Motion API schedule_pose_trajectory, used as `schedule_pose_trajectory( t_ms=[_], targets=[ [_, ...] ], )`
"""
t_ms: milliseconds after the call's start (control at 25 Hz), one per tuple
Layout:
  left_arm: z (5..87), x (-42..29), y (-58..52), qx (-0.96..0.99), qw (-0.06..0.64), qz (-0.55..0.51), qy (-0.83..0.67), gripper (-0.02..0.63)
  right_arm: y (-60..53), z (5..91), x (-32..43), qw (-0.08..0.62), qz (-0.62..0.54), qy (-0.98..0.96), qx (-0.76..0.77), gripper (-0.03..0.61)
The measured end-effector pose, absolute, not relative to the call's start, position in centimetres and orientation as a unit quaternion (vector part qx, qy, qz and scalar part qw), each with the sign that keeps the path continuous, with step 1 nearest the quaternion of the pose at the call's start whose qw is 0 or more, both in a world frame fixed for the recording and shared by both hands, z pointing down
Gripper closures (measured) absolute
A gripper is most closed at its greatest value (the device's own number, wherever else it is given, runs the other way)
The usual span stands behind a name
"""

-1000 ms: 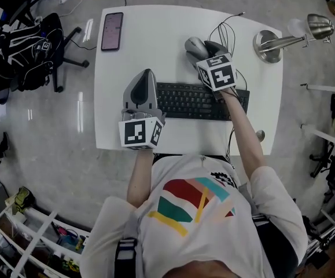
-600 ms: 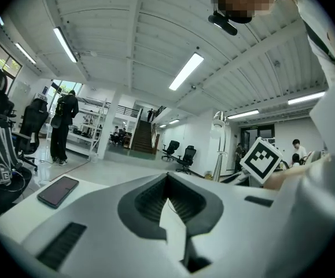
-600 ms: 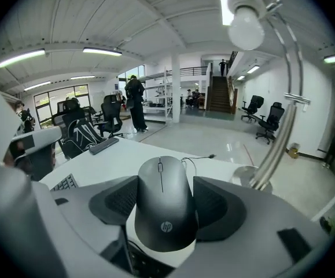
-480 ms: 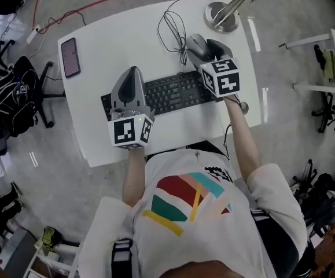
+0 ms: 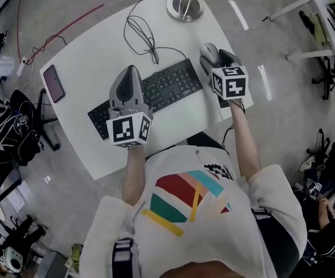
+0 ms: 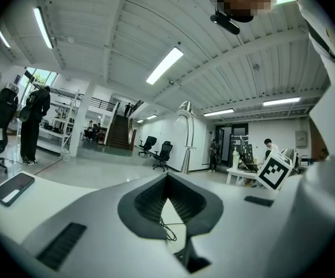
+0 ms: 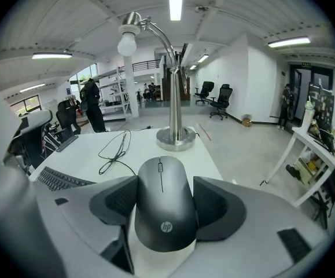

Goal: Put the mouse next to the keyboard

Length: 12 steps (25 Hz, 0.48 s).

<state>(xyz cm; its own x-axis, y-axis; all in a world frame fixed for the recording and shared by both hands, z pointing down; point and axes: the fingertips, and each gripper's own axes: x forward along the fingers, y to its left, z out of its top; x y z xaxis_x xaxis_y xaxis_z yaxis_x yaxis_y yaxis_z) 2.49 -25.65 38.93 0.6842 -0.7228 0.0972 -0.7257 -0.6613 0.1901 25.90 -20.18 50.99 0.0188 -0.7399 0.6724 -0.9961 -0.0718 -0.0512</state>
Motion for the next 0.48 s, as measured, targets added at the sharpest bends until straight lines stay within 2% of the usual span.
schedule_pose_trajectory(
  t_ms=[480],
  targets=[
    [40.0,3.1,-24.6,0.912,0.102,0.044,-0.394,0.571,-17.7,57.3,28.1,0.244,0.327,-0.607,0.682,0.270]
  ],
)
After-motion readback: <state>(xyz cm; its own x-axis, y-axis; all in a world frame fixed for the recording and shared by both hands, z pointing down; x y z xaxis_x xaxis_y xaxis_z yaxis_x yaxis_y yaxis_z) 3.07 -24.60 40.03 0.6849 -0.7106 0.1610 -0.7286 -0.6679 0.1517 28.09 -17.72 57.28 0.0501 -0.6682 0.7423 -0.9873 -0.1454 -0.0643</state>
